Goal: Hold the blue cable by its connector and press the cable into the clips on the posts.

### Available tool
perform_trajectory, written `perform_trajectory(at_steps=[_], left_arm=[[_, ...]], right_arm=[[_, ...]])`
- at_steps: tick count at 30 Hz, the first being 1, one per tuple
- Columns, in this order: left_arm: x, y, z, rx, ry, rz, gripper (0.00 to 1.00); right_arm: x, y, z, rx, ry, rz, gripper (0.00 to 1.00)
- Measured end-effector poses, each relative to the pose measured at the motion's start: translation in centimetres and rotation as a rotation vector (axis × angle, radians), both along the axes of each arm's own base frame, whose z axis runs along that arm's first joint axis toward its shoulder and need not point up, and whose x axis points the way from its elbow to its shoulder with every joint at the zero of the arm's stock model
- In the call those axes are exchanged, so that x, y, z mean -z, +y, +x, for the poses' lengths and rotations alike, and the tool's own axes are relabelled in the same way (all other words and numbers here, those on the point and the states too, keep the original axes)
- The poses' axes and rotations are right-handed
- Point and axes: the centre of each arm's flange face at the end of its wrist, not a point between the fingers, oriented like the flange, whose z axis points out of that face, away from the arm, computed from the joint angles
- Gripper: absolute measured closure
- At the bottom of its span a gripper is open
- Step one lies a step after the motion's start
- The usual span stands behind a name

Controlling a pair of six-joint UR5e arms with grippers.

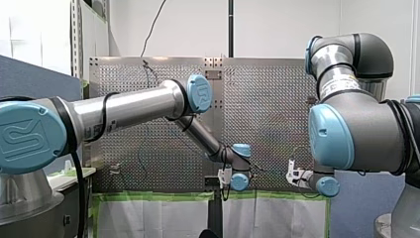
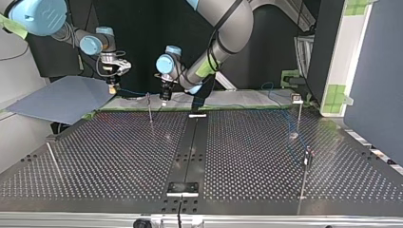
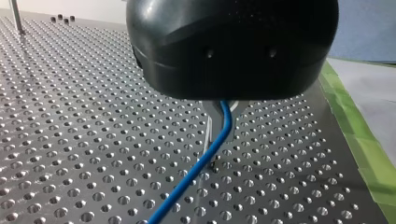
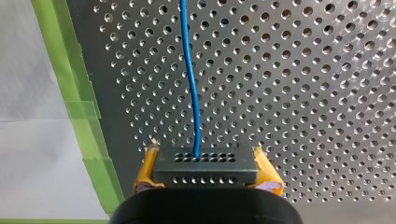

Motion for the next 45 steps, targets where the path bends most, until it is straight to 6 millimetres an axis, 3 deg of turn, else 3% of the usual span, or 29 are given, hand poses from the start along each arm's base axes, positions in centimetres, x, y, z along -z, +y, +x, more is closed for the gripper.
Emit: perform_trajectory(at_steps=[18, 28, 35, 45], left_arm=[[-0.1, 0.1, 0.5, 0.030, 0.010, -0.035, 1.00], [0.6, 0.9, 1.0, 0.027, 0.018, -0.037, 1.00], [2.2, 1.6, 1.3, 0.027, 0.032, -0.043, 1.00], [2.1, 2.5, 2.5, 0.012, 0.042, -0.036, 1.00]], right_arm=[[-0.4, -1.3, 0.4, 0.011, 0.000, -0.027, 1.00], [1.3, -2.4, 0.4, 0.029, 0.016, 0.002, 1.00], [1.0, -3.4, 0.4, 0.032, 0.018, -0.003, 1.00], [0.2, -5.1, 0.5, 0.032, 0.014, -0.024, 1.00]])
